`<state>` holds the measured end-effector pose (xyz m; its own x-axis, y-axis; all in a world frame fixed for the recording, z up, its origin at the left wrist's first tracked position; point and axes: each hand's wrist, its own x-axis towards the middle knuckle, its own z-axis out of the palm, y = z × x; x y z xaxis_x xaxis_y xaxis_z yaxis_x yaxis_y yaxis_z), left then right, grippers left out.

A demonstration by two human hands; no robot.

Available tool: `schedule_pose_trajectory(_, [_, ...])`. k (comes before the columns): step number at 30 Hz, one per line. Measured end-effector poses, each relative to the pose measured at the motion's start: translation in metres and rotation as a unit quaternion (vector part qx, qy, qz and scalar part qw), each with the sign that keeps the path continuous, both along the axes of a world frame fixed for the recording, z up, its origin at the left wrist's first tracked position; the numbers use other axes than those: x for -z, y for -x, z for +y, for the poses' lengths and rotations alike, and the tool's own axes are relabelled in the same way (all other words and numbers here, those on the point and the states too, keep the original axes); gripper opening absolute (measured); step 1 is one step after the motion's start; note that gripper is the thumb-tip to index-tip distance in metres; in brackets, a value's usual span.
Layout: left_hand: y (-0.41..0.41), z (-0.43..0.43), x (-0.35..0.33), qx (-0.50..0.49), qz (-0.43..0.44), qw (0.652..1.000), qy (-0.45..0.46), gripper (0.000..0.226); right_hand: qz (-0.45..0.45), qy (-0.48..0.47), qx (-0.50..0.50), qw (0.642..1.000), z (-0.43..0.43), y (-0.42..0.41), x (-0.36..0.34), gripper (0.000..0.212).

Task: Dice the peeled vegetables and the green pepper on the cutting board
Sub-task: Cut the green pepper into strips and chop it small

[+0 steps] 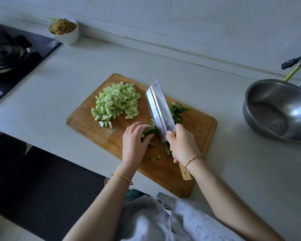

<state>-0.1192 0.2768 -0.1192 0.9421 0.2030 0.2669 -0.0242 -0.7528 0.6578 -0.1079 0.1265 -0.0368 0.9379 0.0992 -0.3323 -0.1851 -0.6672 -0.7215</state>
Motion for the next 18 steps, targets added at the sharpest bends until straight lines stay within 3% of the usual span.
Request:
schedule_pose_trajectory(6, [0.003, -0.007, -0.001, -0.022, 0.049, 0.998, -0.011, 0.023, -0.005, 0.008, -0.021, 1.000, -0.003, 0.004, 0.001, 0.020])
schedule_pose_trajectory(18, [-0.008, -0.009, -0.004, 0.006, 0.046, 0.999, -0.007, 0.014, -0.023, 0.038, -0.052, 0.998, -0.007, 0.008, 0.003, 0.029])
